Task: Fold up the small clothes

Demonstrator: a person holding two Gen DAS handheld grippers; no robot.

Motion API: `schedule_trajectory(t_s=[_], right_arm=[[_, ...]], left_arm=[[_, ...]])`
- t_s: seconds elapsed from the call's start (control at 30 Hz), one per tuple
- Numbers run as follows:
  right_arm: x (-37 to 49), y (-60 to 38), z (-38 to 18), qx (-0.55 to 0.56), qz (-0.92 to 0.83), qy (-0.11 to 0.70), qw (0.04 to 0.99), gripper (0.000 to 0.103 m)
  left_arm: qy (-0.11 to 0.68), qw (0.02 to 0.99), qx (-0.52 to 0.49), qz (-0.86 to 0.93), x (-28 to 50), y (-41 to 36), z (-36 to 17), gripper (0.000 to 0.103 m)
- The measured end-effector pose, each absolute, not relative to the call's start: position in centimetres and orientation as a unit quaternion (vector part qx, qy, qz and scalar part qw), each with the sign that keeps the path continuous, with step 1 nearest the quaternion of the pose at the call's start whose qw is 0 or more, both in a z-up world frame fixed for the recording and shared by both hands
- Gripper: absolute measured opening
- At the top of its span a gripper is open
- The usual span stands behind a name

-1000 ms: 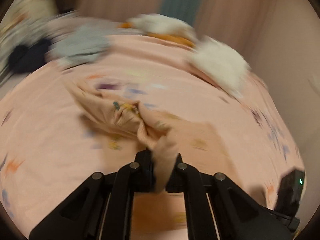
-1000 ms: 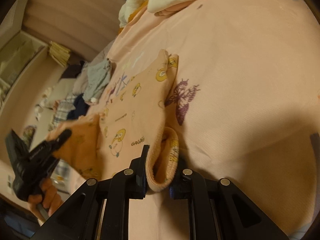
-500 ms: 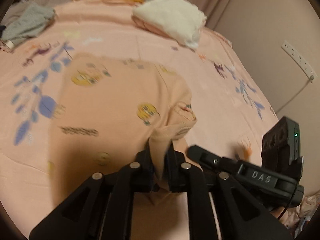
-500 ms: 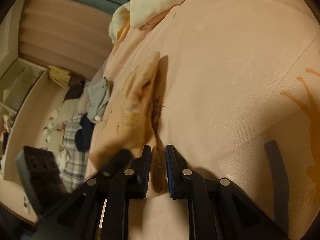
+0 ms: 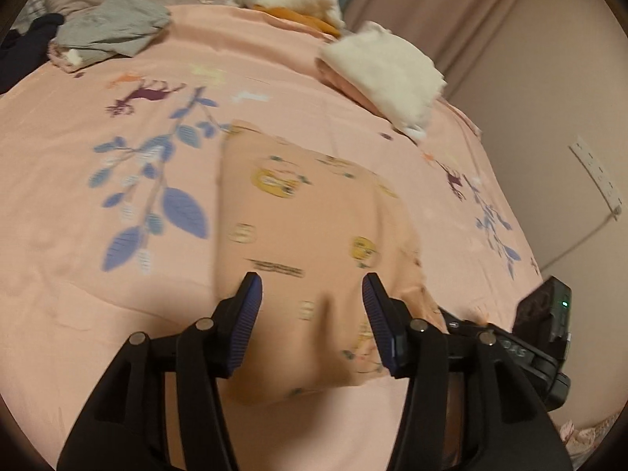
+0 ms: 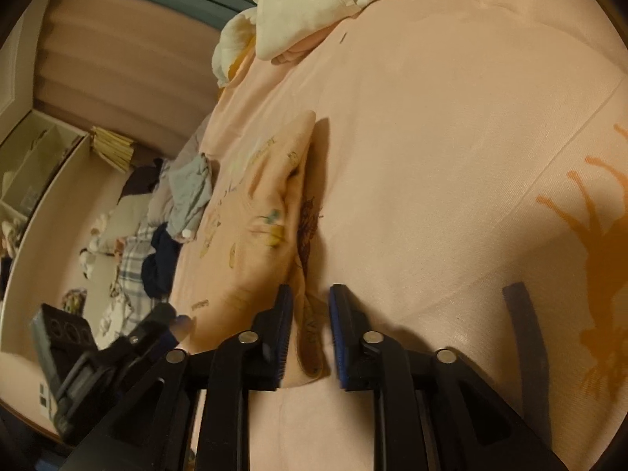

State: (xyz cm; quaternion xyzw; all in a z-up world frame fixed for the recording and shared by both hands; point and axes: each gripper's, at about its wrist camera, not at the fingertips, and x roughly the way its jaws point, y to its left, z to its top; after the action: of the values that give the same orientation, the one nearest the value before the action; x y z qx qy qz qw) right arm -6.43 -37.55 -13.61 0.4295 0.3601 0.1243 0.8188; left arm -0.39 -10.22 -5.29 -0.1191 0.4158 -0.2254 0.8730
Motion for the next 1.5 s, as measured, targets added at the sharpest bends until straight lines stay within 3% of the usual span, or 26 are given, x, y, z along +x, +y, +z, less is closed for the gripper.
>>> schedule_trajectory(t_s=[0.1,0.27,0.4,0.47,0.57,0.63,0.9,1.2,1.33,1.4,1.5], right_arm=[[-6.5,-37.4,-13.0,0.417,0.12,0.358,0.827,0.03],[-7.0,-36.9,-10.9,0.399,0.127,0.338,0.843,0.031],[-7.8,-36.4,-8.5,0.395,0.145,0.291,0.859,0.048],[-7.3,-35.0,-8.1,0.374,0.165,0.283,0.868,0.05],[-4.8,-32.8,-10.0,0.311,0.125,0.347,0.876,0.05],[-3.7,-33.0,-11.8,0.29,0.063,0.394,0.87,0.041],[-5.7,-37.2,-10.2,0.343,0.069,0.325,0.879,0.041],[-3.4,-34.2,-12.0,0.253,0.078,0.39,0.882,0.044],[-3.8,-35.6,-11.9,0.292,0.074,0.379,0.875,0.046],[-4.2,-36.6,-11.6,0.312,0.08,0.368,0.872,0.064],[-4.3,-38.1,-12.0,0.362,0.111,0.364,0.851,0.071]], left_arm=[[0.415,0.875,-0.127,-0.214,-0.1,-8.9,-5.3,0.056],[0.421,0.884,-0.104,-0.173,0.2,-7.2,-6.3,0.058],[0.431,0.881,-0.1,-0.167,0.4,-6.5,-7.3,0.058],[0.435,0.879,-0.097,-0.168,0.4,-6.6,-7.7,0.058],[0.435,0.882,-0.079,-0.165,0.4,-7.1,-7.9,0.058],[0.431,0.884,-0.063,-0.167,0.3,-7.4,-7.9,0.061],[0.433,0.886,-0.042,-0.163,0.4,-8.1,-8.4,0.064],[0.443,0.882,-0.035,-0.159,0.4,-8.2,-8.5,0.073],[0.45,0.876,-0.046,-0.165,0.6,-7.6,-8.6,0.075],[0.462,0.867,-0.069,-0.172,1.0,-7.0,-8.6,0.075],[0.478,0.853,-0.098,-0.187,1.6,-6.6,-8.7,0.077]])
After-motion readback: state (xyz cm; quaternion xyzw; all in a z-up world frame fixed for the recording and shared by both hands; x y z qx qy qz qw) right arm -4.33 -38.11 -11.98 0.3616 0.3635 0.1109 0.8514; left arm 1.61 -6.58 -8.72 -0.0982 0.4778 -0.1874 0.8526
